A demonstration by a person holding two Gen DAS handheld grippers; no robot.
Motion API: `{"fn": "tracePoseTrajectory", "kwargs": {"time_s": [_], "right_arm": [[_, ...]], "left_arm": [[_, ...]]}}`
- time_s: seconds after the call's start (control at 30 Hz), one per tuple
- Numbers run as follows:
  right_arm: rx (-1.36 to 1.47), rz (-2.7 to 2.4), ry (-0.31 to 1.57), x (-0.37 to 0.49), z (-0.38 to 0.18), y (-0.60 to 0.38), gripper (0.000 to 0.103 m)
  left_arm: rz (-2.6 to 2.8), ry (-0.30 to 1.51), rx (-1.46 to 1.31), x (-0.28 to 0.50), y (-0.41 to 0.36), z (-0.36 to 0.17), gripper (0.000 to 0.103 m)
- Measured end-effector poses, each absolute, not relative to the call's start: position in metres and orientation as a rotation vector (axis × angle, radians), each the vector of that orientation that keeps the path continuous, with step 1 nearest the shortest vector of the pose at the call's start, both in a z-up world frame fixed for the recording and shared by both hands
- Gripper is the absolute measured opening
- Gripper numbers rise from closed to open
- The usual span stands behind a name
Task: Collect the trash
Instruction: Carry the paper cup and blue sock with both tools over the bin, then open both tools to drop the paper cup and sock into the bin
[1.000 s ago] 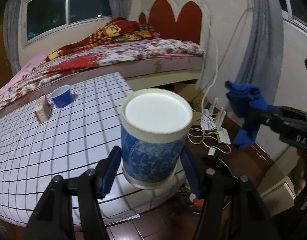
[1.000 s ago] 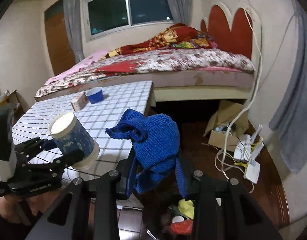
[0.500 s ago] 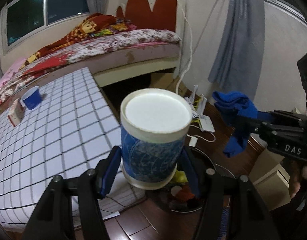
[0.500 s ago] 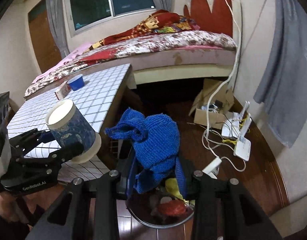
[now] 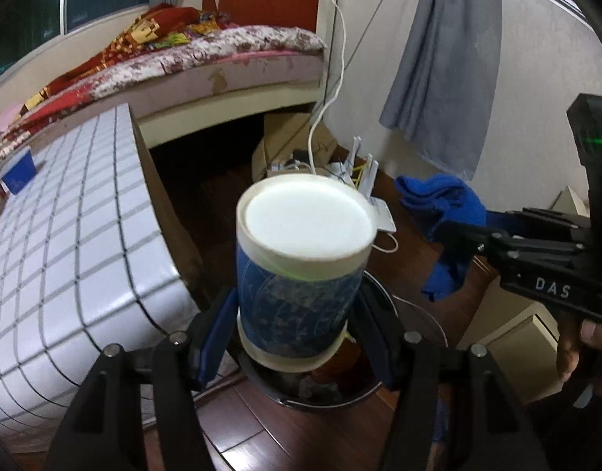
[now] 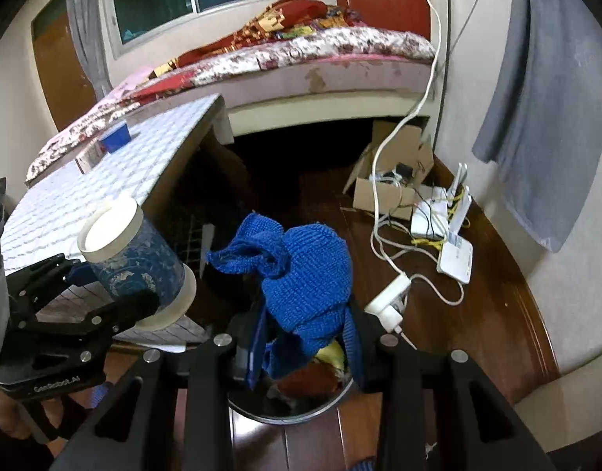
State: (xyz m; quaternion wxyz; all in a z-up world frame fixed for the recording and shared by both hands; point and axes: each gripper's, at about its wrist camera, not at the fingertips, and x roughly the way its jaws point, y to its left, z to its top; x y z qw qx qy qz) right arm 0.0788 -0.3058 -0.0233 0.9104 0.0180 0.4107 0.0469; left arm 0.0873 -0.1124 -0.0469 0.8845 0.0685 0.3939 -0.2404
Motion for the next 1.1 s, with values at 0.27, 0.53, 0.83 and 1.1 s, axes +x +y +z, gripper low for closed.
{"fn": "tracePoseTrajectory", "kwargs": {"time_s": [0.27, 0.53, 0.83, 1.1], "right_arm": [[0.003, 0.103, 0.898, 0.084, -0.042, -0.302, 0.037], [-0.046, 0.144, 0.971, 0.097, -0.072, -0.288, 0.037], [-0.078, 0.149, 1.073, 0.109, -0.111, -0.285, 0.037], [-0.137, 0.115, 1.118, 0.122, -0.134, -0.285, 0.077]], "left_arm": [[-0.517, 0.874, 0.134, 0.089, -0.121, -0.069, 0.062], [-0.521, 0.925, 0.125, 0.099, -0.12, -0.092, 0.062], [-0.529, 1.001, 0.109, 0.112, -0.119, -0.125, 0.062], [-0.536, 1.054, 0.073, 0.12, -0.117, -0.145, 0.092]]}}
